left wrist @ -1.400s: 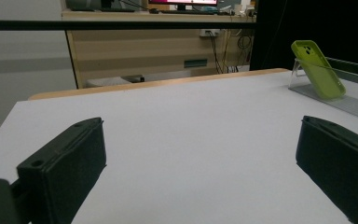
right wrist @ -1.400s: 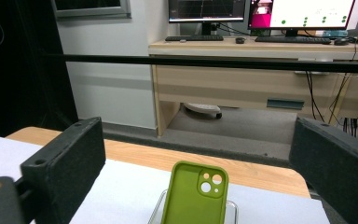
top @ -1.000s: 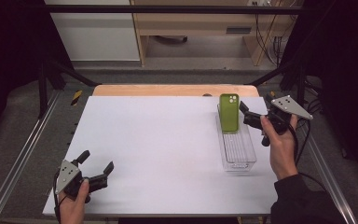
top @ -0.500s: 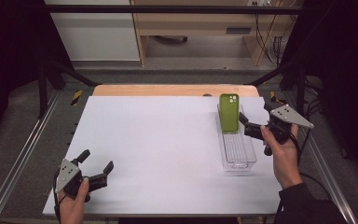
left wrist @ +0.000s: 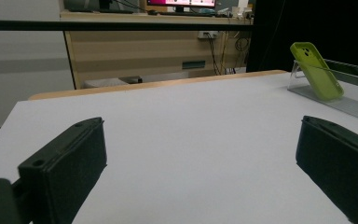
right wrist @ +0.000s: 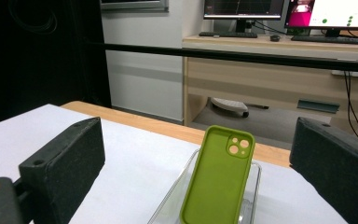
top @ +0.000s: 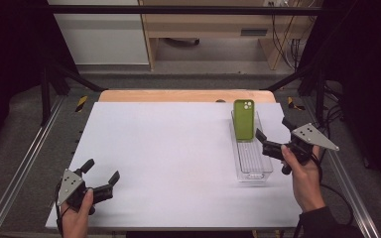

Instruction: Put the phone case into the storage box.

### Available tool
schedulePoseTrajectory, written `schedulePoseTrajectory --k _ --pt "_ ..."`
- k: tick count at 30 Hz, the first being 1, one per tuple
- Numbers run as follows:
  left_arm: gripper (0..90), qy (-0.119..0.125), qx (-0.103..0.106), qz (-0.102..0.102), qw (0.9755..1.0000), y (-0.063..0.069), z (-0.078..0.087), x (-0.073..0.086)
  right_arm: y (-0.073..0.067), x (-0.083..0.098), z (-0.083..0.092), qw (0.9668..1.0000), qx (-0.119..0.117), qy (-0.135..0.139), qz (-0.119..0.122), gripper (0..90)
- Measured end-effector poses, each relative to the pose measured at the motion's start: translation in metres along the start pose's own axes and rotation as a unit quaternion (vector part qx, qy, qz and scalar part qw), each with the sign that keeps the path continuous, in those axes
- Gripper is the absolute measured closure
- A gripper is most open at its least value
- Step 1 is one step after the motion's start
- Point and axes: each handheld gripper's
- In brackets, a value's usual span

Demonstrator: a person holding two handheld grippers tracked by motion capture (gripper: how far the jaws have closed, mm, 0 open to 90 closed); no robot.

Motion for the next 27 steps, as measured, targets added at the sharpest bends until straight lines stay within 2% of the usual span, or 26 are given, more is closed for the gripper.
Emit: schedulePoseTrajectory --k 9,13,16,18,27 --pt "1.2 -0.001 0.001 -0.004 1.0 0.0 -0.001 0.0 -0.003 0.013 0.018 1.0 -0.005 0.002 0.006 3.1" --pt "1.1 -0.001 0.004 -0.001 1.0 -0.002 0.0 0.0 -0.007 0.022 0.026 0.9999 -0.01 0.001 0.0 3.0" --pt "1.7 0.001 0.001 0.004 1.0 -0.003 0.0 0.0 -0.011 0.029 0.032 0.9998 -0.017 -0.003 0.008 3.0" --pt "1.4 0.002 0.002 0.0 1.0 -0.003 0.0 0.0 -0.013 0.034 0.037 0.9999 -0.015 0.0 -0.001 3.0" --pt "1.4 0.003 0.004 -0.004 1.0 -0.002 0.0 0.0 -0.016 0.05 0.055 0.9999 -0.011 0.004 0.001 2.9"
Point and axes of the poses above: each handheld gripper's, and its own axes: z roughly backward along the jaws, x roughly out of its underside, y roughly to its right, and after that the axes turned 9 degrees about z, right-handed
